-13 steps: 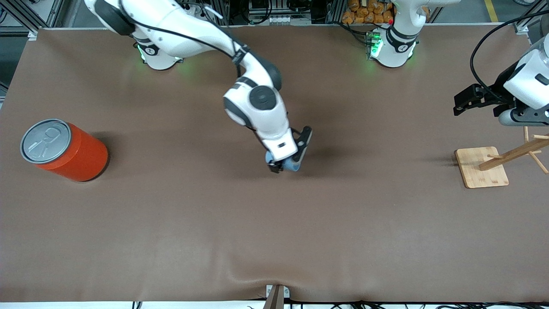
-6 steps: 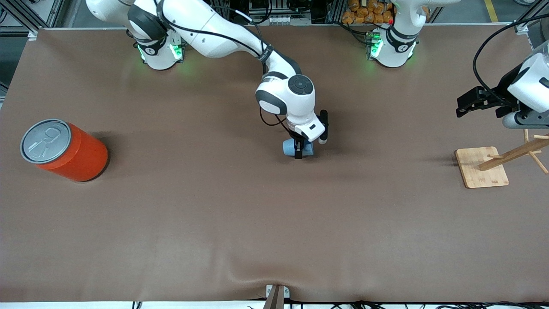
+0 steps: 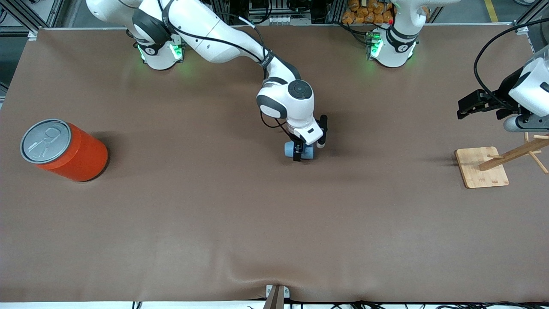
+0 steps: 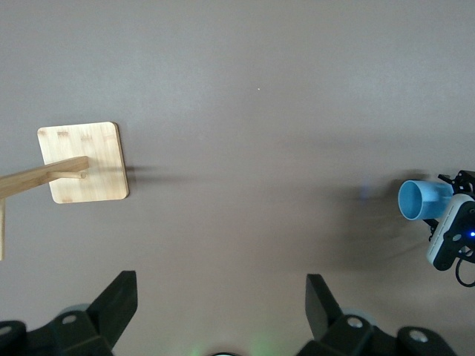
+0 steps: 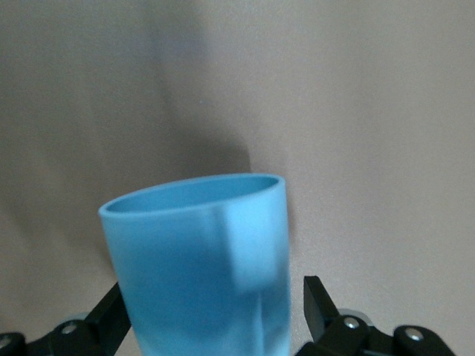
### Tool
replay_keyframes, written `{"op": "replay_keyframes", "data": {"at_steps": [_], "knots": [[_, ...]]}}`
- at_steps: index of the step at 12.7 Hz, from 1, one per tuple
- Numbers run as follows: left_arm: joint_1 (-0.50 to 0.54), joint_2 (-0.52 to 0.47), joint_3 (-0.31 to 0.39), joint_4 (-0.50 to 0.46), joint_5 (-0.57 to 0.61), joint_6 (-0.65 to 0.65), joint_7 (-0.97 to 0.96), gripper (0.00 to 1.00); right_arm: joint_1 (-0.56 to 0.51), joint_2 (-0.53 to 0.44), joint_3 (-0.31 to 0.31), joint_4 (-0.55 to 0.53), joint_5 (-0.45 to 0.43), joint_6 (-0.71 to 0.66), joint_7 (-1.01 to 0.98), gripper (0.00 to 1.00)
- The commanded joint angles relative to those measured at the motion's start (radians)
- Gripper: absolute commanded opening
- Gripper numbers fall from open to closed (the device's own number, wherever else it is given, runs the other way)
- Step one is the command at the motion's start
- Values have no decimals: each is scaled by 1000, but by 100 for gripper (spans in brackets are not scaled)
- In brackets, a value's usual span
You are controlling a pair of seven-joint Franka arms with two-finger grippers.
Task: Flip cup
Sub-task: 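Lower the blue cup onto the table and open the right gripper, then raise the right gripper away while the left gripper reaches the cup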
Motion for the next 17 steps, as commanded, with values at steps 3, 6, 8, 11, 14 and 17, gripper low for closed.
{"op": "replay_keyframes", "data": {"at_steps": [3,6,8,11,14,17], "knots": [[14,48,-2,11,13,-9,-10,100,10,7,-5,32,-34,-9,27,100],[17,144,6,13,4,-9,-10,100,0,-37,1,23,-25,-61,18,100],[5,184,13,8,8,-5,-15,100,7,-77,11,20,-17,-116,24,100],[-64,269,4,5,-4,-8,-27,100,-8,-169,79,21,-11,-277,26,100],[-69,342,3,-10,-172,-2,-26,100,-74,-279,101,23,97,-391,15,100],[-78,425,3,-44,-361,105,-27,100,-189,-365,98,34,163,-499,19,100]]}}
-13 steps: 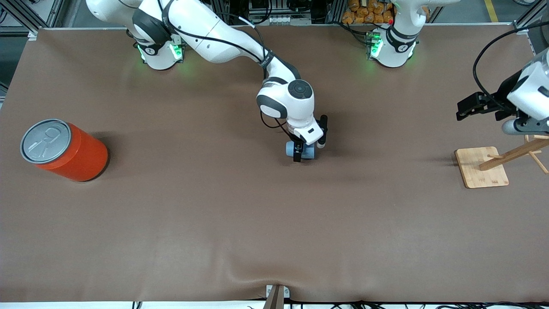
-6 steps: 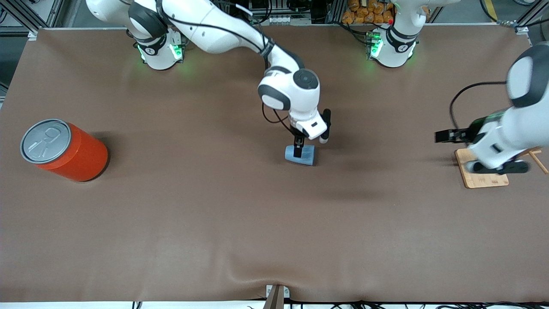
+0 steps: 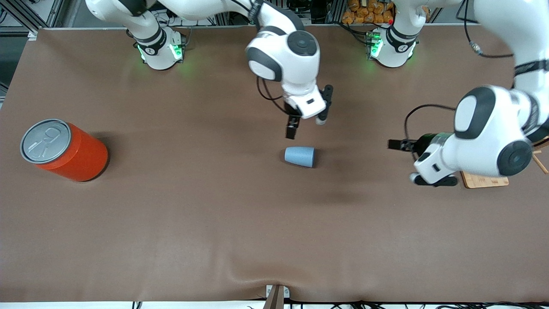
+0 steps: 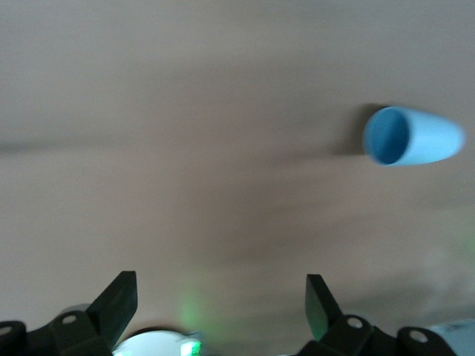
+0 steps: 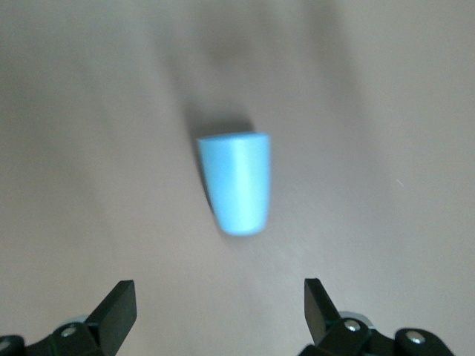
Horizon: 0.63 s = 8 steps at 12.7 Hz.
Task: Flip cup
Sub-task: 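Raise the right gripper away while the left gripper reaches the cup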
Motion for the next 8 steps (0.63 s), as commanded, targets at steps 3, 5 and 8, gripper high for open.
{"op": "replay_keyframes", "data": {"at_steps": [3,5,8], "knots": [[-62,110,-8,-51,-210,125,5,100,-314,-81,24,43,53,-185,0,100],[-100,176,-8,-48,-352,223,-16,100,-382,-138,11,48,45,-241,13,100],[-154,230,-8,-53,-428,286,-44,100,-512,-226,-37,44,57,-288,255,100]]}}
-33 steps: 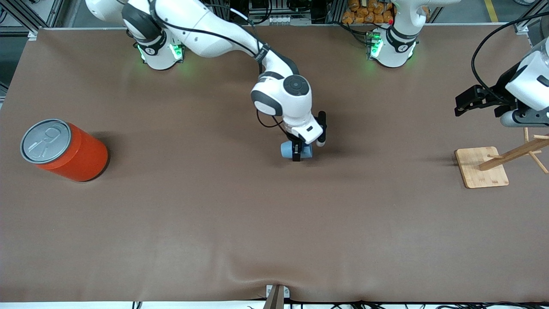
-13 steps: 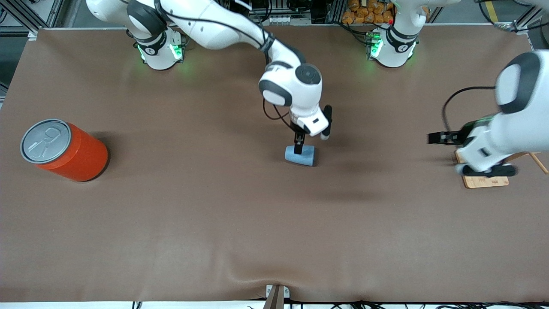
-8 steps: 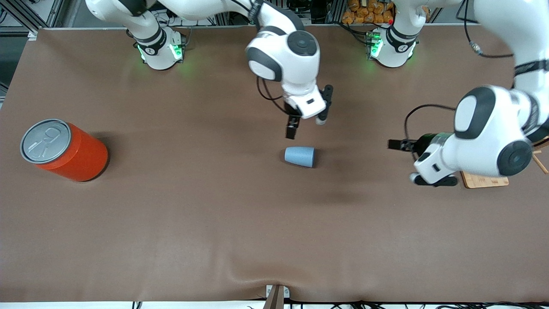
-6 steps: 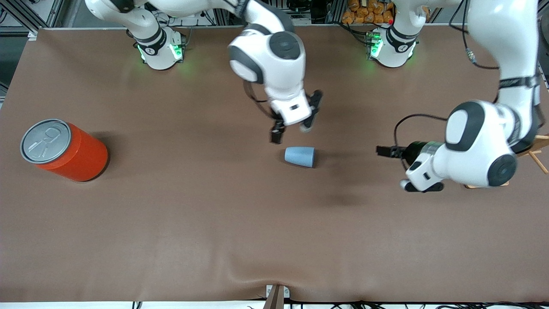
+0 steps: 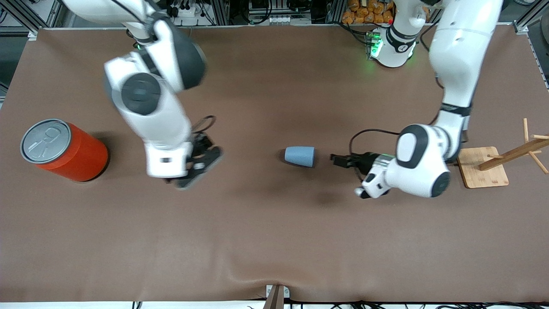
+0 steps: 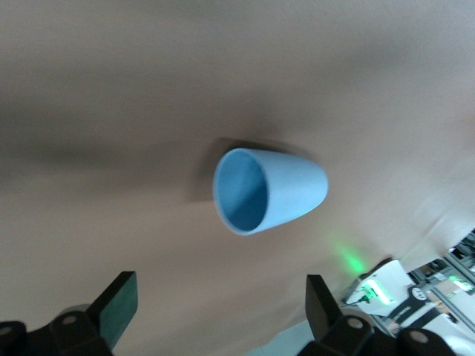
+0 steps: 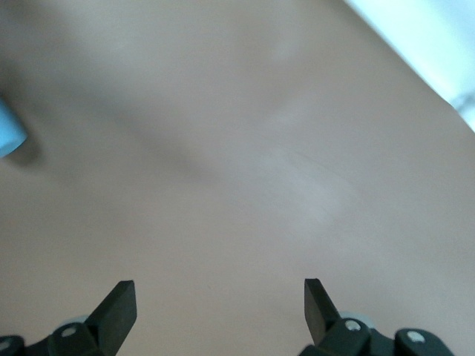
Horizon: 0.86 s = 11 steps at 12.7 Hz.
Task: Flip cup
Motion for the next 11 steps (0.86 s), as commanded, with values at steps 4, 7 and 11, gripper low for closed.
{"op": "replay_keyframes", "data": {"at_steps": [4,7,11], "knots": [[-98,72,6,-1,-147,209,-181,100,-271,-131,39,-33,121,-155,310,100],[-149,84,9,-16,-147,227,-188,100,-331,-210,29,-88,161,-225,436,100],[-169,104,12,-17,-142,246,-213,100,-327,-541,-69,-512,235,-10,435,100]]}}
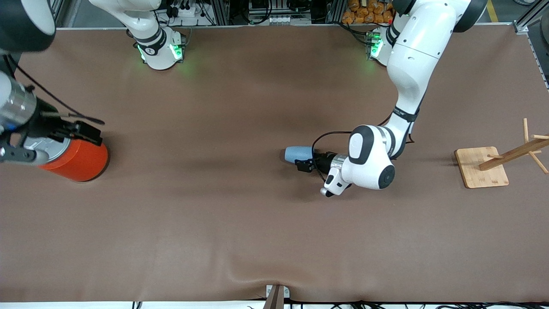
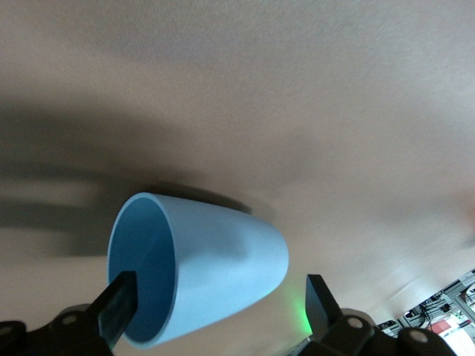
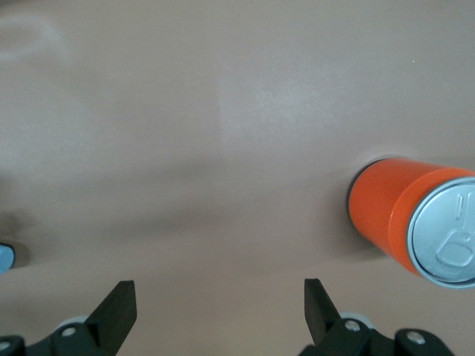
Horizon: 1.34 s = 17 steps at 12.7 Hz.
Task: Flip cup
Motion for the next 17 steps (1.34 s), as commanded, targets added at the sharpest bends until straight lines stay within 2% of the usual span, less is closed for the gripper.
{"op": "replay_keyframes", "data": {"at_steps": [1,2,3,5,6,8,9,10,13,15,17], "knots": [[-16,13,13,-2,-10,15,-16,100,19,-294,-78,-405,66,174,4,100],[-25,13,14,-2,-9,15,-18,94,36,-311,-100,-443,68,193,3,100],[-30,13,16,-2,2,15,-16,64,48,-302,-115,-436,72,192,-3,100],[-30,7,11,-2,121,13,-15,4,50,-279,-122,-394,78,183,-16,100],[-33,5,10,-2,146,10,-15,0,52,-253,-123,-349,80,155,-46,100],[-44,2,13,-1,148,1,-16,0,56,-238,-128,-247,86,54,-62,100],[-44,-1,14,-1,148,-4,-16,0,59,-238,-158,-232,127,-19,-65,100],[-44,-4,16,4,157,-16,-30,0,67,-241,-177,-216,150,-26,-66,100],[-36,-39,16,22,290,-56,-102,0,72,-204,-195,-108,147,-75,-65,100],[-30,-88,20,30,368,-60,-136,0,72,-204,-195,-101,146,-95,-65,100],[-22,-148,57,44,467,-60,-154,0,78,-208,-194,-104,140,-116,-63,100]]}}
